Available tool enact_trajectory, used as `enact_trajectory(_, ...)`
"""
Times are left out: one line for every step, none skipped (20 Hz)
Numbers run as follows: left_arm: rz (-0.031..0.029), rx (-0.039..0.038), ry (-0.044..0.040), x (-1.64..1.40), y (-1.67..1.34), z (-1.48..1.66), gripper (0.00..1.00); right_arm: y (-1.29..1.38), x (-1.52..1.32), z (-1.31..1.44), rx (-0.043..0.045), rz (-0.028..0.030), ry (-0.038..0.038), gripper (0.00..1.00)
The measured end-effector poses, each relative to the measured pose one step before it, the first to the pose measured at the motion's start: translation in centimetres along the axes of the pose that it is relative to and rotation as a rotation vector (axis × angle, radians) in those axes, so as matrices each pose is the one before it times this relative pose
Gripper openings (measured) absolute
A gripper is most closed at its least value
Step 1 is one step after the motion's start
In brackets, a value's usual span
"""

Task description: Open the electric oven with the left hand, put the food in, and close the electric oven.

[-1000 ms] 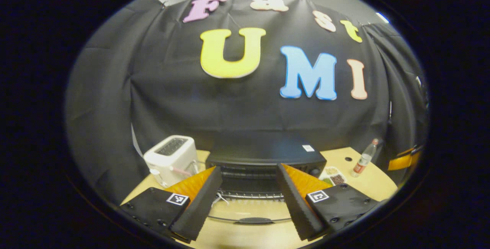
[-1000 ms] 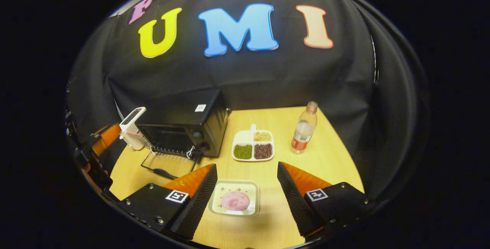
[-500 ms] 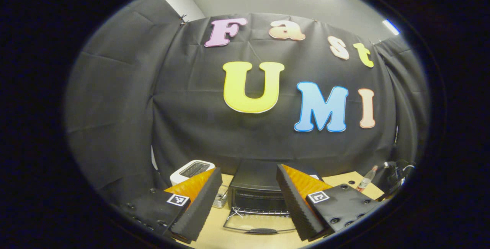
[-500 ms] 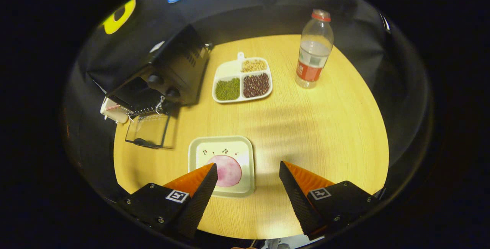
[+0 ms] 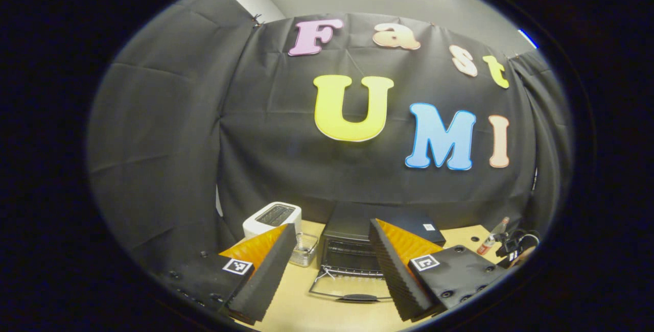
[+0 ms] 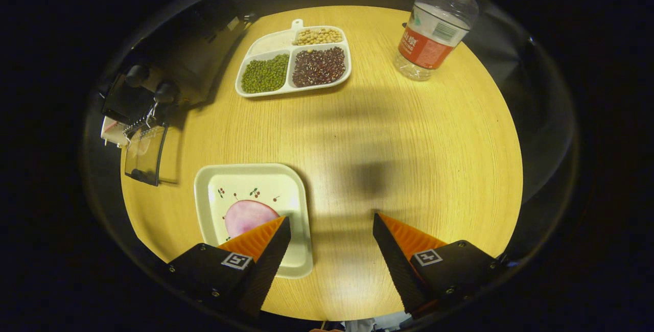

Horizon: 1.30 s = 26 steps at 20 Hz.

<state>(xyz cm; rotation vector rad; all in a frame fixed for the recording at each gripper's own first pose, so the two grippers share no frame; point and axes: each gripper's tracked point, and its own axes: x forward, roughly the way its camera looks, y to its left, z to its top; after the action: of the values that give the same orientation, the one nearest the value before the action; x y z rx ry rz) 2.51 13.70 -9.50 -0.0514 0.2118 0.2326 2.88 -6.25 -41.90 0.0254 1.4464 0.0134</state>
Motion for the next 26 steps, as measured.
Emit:
enact_trajectory(0.0043,0.0007,0.00186,-0.156,0.041,-0.081,1.0,-0.249,0.351,-0.098,-0.01863,-0.02092,0.00549,0.99)
enact_trajectory(0.00272,-0.00017,0.00337,-0.067,0.047,-0.057,1.0,-0.423,0.293,0.006,-0.02948,-0.02905,0.00239,0.98)
enact_trajectory(0.0014,-0.00025,0.00347,-0.131,-0.054,-0.009,1.0,0.244,-0.881,0.439,-0.00967,0.00471,-0.00691,0.98)
enact_trajectory(0.00096,-0.0036,0.0014,-0.22,-0.004,0.096,1.0,0.163,0.507,-0.124,-0.00568,-0.00016,-0.00268,0.99)
enact_trajectory(-0.00058,-0.00283,-0.00199,-0.137,-0.167,0.138,1.0,0.113,0.412,-0.007,-0.0069,0.00374,-0.0003,0.96)
enact_trajectory(0.00118,-0.00231,-0.001,-0.073,-0.154,0.094,1.0,0.384,0.059,0.038,0.00992,0.01603,-0.00071,0.95)
enact_trajectory(0.00084,-0.00148,0.00101,-0.118,-0.15,0.053,1.0,0.338,0.557,-0.262,0.0009,0.01103,0.0093,0.88)
enact_trajectory(0.00063,-0.00291,-0.00188,-0.129,-0.296,0.148,1.0,-0.061,-0.217,0.127,-0.01701,0.00135,0.0046,0.79)
enact_trajectory(-0.001,-0.00629,-0.00382,-0.331,-0.317,0.323,1.0,0.583,0.061,0.005,-0.01159,0.01735,0.00241,0.76)
enact_trajectory(-0.00433,-0.00528,-0.00368,-0.114,-0.595,0.212,1.0,0.267,-0.324,0.073,0.02318,0.01113,-0.00285,0.48)
enact_trajectory(-0.00308,-0.00071,-0.00583,-0.22,-0.466,0.284,1.0,0.265,-0.169,-0.217,0.00296,0.00485,0.00628,0.19)
enact_trajectory(-0.00016,0.00185,-0.00551,-0.231,-0.416,0.253,0.97,-0.172,0.237,0.13,-0.00703,0.01473,-0.00274,0.17)
enact_trajectory(-0.00267,-0.0005,-0.00291,-0.314,-0.578,0.175,1.0,0.022,0.79,-0.412,0.02522,0.02438,0.01192,0.08)
enact_trajectory(-0.00258,-0.00117,0.00163,-0.288,-0.519,0.21,1.0,0.104,0.721,-0.184,0.01397,0.03817,0.00836,0.07)
enact_trajectory(-0.00155,0.00117,-0.00088,-0.426,-0.523,0.081,1.0,0.174,-1.847,0.444,0.01329,0.03475,-0.00625,0.01)
enact_trajectory(0.0021,0.00542,-0.00134,-0.408,-0.381,0.238,1.0,-0.027,-0.002,0.034,0.02181,0.0319,0.00393,0.01)
enact_trajectory(0.00527,0.00541,-0.00043,-0.357,-0.253,0.198,1.0,0.017,0.182,-0.008,0.03322,0.0397,-0.01064,0.01)
enact_trajectory(0.00953,0.00168,0.00087,-0.369,-0.238,0.282,1.0,0.185,-0.037,-0.057,0.04609,0.04978,0.00048,0.01)
enact_trajectory(0.00977,-0.00114,-0.00083,-0.379,-0.127,0.172,1.0,0.318,-0.058,-0.468,0.05113,0.06008,0.00954,0.01)
enact_trajectory(0.01163,-0.00174,-0.00161,-0.455,-0.104,0.286,1.0,0.274,0.103,-0.19,0.05293,0.06452,0.00574,0.0)
enact_trajectory(0.01208,-0.00017,-0.00003,-0.447,0.013,0.149,1.0,0.172,0.041,-0.426,0.04805,0.06111,0.00595,0.01)
enact_trajectory(0.00922,-0.00118,-0.00107,-0.458,-0.014,0.194,1.0,0.241,0.039,-0.286,0.04905,0.05404,0.00065,0.01)
enact_trajectory(0.00707,-0.00362,-0.00032,-0.185,-0.102,0.101,1.0,0.458,-0.142,-0.346,0.04772,0.05757,-0.00718,0.01)
enact_trajectory(0.00266,-0.00474,-0.00176,-0.284,-0.059,0.131,1.0,0.41,-0.165,-0.355,0.04729,0.05057,-0.0048,0.01)
enact_trajectory(-0.00102,-0.00695,-0.00006,-0.241,0.021,0.148,1.0,0.457,-0.086,-0.233,0.05119,0.04662,-0.01401,0.01)
enact_trajectory(-0.00717,-0.00832,-0.00056,0.036,-0.136,0.138,1.0,0.297,-0.129,-0.145,0.03863,0.03279,-0.01736,0.01)
